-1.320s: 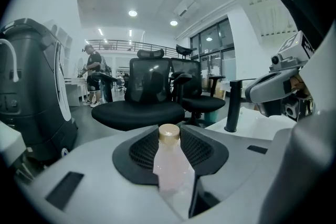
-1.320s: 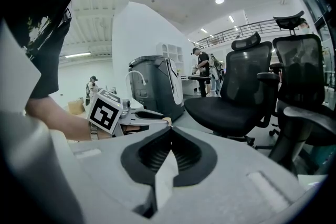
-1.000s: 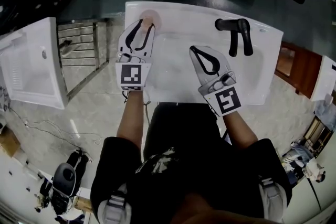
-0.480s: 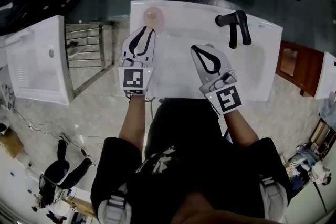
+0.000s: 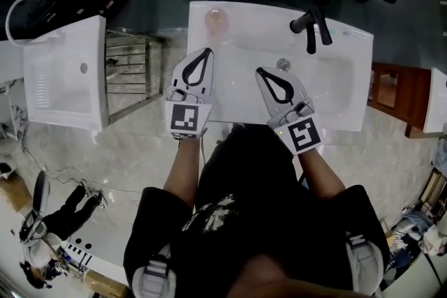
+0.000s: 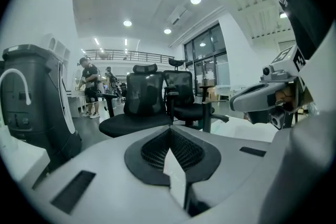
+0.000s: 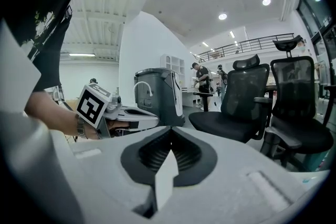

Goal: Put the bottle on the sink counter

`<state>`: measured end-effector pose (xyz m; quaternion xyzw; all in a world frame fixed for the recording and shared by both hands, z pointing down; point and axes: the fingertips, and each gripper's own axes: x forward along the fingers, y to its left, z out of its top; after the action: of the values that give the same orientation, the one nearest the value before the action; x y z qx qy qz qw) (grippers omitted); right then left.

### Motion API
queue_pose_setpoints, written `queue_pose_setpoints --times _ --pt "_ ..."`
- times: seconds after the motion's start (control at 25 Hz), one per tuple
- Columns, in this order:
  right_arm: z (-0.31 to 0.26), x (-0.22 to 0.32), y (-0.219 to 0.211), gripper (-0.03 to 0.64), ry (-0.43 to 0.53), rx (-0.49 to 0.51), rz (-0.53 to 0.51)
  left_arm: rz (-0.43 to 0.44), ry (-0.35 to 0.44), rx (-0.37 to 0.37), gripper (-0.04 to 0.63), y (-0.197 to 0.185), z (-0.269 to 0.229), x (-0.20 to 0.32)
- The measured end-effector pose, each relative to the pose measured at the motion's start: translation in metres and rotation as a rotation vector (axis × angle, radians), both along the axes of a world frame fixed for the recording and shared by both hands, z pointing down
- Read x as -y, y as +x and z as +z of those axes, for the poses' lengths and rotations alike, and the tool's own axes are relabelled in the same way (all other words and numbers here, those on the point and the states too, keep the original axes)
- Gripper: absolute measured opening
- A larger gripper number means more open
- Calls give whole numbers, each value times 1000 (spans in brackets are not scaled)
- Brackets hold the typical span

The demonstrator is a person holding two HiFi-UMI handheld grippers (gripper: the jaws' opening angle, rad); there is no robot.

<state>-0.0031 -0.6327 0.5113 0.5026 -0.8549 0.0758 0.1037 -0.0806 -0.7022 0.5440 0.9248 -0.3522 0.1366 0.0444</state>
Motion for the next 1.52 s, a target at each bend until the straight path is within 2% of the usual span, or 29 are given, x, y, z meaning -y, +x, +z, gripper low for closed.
queue_pose_setpoints --times 0.16,0.28,0.4,0.56,0.68,0.96,1.12,1.28,1.52 --pt "-24 -21 -8 -5 47 5 -6 19 26 -13 14 -4 -29 -34" --pt "-50 -42 -16 -5 77 20 1 24 35 -66 14 -12 -63 -64" --pt "-68 -68 -25 -6 105 -13 8 41 70 -90 14 -24 -93 -100" --pt "-72 -83 -30 -6 121 -14 29 57 102 -87 14 -34 -100 -126" --pt "-80 -105 -32 -6 128 -25 49 60 113 -111 14 -39 -110 -151" --pt "-106 -142 -41 -6 178 -20 54 90 108 -154 14 -43 -124 -196" --pt "-117 -156 -34 -6 181 -13 71 109 133 -186 14 -36 -138 -211" --pt "-128 -158 -18 -6 217 59 95 114 157 -198 14 -28 -151 -214" --pt "-131 -156 11 -6 233 -11 125 116 163 -195 14 -1 -162 -211"
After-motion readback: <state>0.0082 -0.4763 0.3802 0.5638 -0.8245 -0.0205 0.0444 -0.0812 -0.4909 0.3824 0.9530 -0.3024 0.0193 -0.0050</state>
